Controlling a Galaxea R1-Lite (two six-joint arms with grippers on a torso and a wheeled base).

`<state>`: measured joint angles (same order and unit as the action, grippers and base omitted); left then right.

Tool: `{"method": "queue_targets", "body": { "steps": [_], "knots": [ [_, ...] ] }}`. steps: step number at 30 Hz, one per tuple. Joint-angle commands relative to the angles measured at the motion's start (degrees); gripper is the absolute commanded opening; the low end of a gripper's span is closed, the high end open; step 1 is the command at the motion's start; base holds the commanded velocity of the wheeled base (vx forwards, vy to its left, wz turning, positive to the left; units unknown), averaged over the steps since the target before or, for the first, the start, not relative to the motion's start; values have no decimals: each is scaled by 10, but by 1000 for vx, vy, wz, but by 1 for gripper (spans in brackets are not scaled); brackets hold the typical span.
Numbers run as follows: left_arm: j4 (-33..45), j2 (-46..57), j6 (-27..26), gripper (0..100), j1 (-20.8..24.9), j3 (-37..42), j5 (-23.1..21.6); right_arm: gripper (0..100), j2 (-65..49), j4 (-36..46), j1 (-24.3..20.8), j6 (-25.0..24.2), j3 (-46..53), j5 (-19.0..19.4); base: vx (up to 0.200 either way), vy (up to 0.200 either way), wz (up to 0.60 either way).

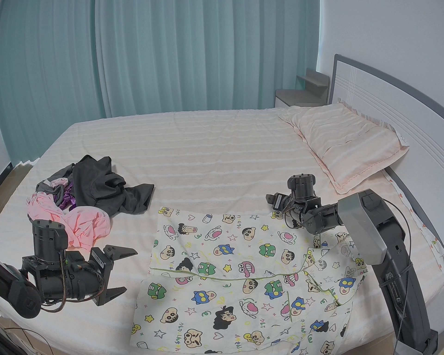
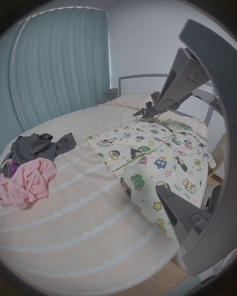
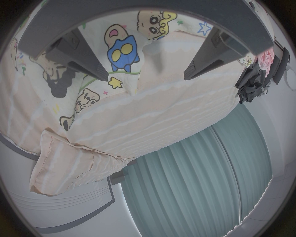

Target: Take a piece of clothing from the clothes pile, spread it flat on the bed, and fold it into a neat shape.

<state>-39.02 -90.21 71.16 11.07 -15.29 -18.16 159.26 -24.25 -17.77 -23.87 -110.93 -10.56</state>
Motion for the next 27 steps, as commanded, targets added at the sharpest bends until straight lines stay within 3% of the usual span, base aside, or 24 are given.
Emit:
{"method": "queue_targets", "body": {
  "steps": [1, 4, 5, 27],
  "knots": [
    [0, 0, -1, 100, 0, 0, 0, 100, 11, 0, 0, 1, -2, 0, 0, 0, 0],
    [0, 0, 0, 100, 0, 0, 0, 100, 18, 0, -1, 15, -2, 0, 0, 0, 0],
    [0, 0, 0, 100, 0, 0, 0, 0, 21, 1, -1, 20, -2, -1, 0, 0, 0],
    [0, 0, 0, 100, 0, 1, 0, 0, -4, -7, -9, 18, -15, -6, 0, 0, 0]
  ]
}}
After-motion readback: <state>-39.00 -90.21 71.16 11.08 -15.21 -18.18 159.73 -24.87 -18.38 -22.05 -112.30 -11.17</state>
